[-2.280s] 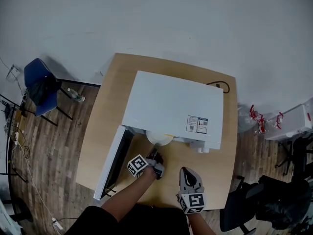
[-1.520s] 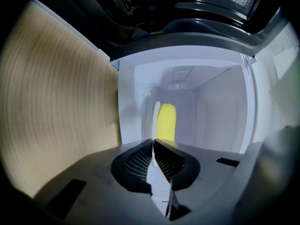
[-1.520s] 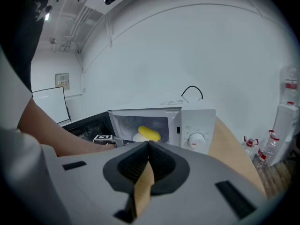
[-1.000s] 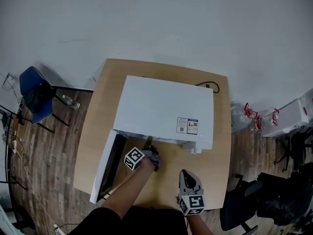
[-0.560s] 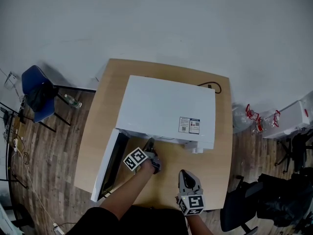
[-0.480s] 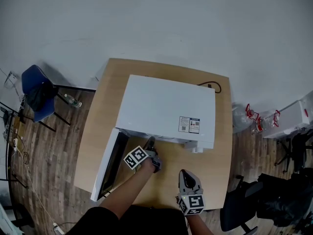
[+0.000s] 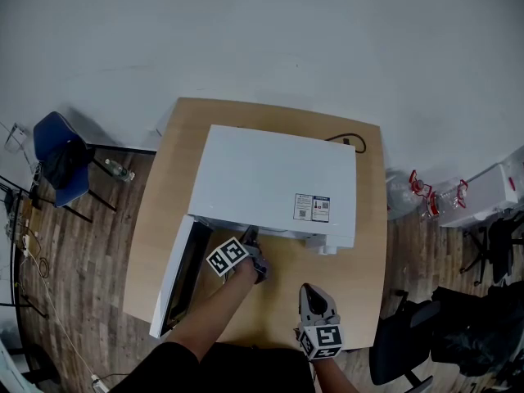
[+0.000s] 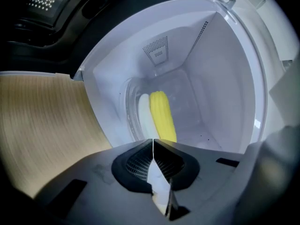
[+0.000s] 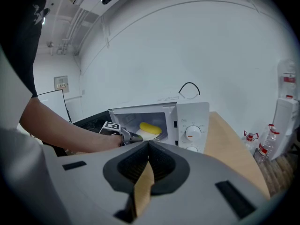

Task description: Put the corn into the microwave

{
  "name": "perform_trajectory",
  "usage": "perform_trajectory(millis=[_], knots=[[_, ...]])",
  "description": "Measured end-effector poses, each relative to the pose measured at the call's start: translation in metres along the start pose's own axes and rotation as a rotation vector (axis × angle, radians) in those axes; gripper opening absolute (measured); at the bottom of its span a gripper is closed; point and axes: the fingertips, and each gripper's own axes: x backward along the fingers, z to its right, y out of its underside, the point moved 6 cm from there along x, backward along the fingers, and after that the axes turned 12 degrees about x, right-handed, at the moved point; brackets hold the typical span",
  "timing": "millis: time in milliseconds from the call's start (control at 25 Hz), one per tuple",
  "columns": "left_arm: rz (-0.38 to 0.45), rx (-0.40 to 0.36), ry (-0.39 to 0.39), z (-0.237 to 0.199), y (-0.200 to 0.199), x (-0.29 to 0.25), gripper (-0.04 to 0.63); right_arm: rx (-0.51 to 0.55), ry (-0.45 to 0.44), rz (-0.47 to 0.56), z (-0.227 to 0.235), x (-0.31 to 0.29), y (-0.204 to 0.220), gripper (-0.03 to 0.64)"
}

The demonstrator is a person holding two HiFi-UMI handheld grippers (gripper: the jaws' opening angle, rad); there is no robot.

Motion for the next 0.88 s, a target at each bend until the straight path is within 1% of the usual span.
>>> perform_trajectory(millis=[280,360,440,560,680,720,760,880], knots=[[0.017,0.008,0.006,0.002,-0.002,-0.005,0.018,-0.001,0.004,0.007,0.005,-0.002,-0.003,0.060],[0.028,0.004,0.025,0.001,-0.002,-0.006,0.018,-0.001,0.009,0.008,0.007,-0.002,-0.004,0.060],[0.033,0.019,0.057,0.001,-0.002,-0.006,0.018,-0.006,0.013,0.008,0.008,-0.002,-0.005,0.060],[0.022,0.047,0.089,0.004,0.003,0.002,0.018,-0.007,0.027,0.023,0.009,0.002,-0.012,0.060],[-0.005,0.040,0.094,0.011,0.013,0.018,0.018,-0.002,0.041,0.042,0.006,0.010,-0.018,0.060],[-0.011,0.023,0.095,0.015,0.016,0.026,0.018,-0.002,0.044,0.049,0.004,0.012,-0.020,0.060],[-0.015,-0.010,0.101,0.021,0.019,0.036,0.018,-0.001,0.047,0.055,0.003,0.014,-0.021,0.060],[-0.046,-0.155,0.154,0.047,0.032,0.069,0.018,0.009,0.068,0.057,-0.001,0.025,-0.024,0.060]])
